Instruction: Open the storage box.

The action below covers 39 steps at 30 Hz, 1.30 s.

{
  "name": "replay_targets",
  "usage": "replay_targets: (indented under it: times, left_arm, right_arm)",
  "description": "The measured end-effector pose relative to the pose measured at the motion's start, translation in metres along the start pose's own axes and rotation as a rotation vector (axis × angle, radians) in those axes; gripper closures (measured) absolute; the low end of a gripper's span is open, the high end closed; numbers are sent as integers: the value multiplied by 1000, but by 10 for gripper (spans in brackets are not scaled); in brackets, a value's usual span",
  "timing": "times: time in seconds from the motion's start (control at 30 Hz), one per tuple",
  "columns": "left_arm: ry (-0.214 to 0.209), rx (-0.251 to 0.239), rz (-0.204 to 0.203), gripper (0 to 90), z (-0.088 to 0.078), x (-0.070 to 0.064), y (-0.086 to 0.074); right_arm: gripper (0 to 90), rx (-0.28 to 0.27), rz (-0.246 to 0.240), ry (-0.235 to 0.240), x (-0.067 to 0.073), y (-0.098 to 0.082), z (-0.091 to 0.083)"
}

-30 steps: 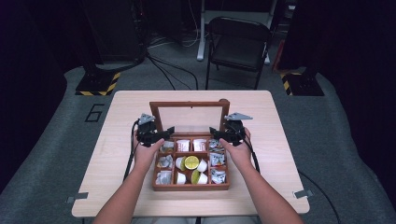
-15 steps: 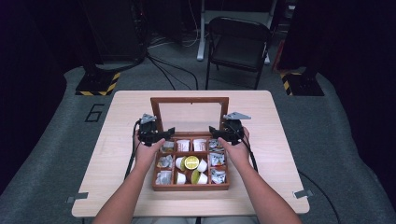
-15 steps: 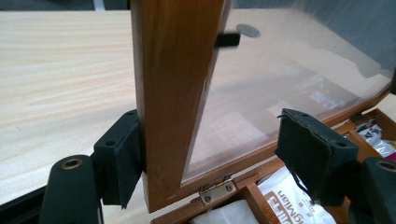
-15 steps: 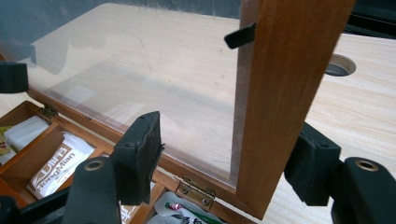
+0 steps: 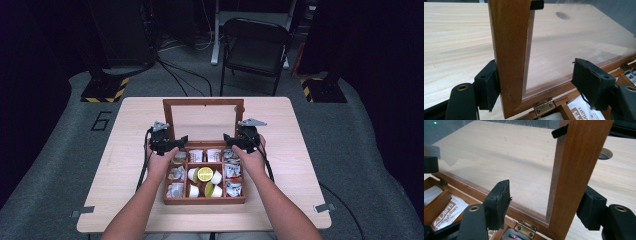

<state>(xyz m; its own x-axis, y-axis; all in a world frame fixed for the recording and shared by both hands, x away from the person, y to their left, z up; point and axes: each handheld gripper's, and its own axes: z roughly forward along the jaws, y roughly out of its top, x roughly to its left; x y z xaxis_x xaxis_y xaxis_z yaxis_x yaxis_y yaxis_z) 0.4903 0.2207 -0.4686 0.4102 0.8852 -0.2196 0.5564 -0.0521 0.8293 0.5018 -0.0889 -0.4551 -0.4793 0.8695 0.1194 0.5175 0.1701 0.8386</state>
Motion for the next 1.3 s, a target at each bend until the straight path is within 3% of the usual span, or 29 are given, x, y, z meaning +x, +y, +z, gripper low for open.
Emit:
replay_targets:
  times: [0.43, 0.7, 1.3]
  left_arm:
    - [-2, -8, -60, 267, 5, 3, 1]
    - [24, 21, -51, 299, 11, 5, 3]
    - [12, 53, -87, 305, 18, 10, 6]
  right_arm:
    - [339, 18, 20, 8, -4, 3, 7]
    - [338, 26, -2, 6, -7, 3, 13]
    - [337, 87, 73, 41, -16, 9, 23]
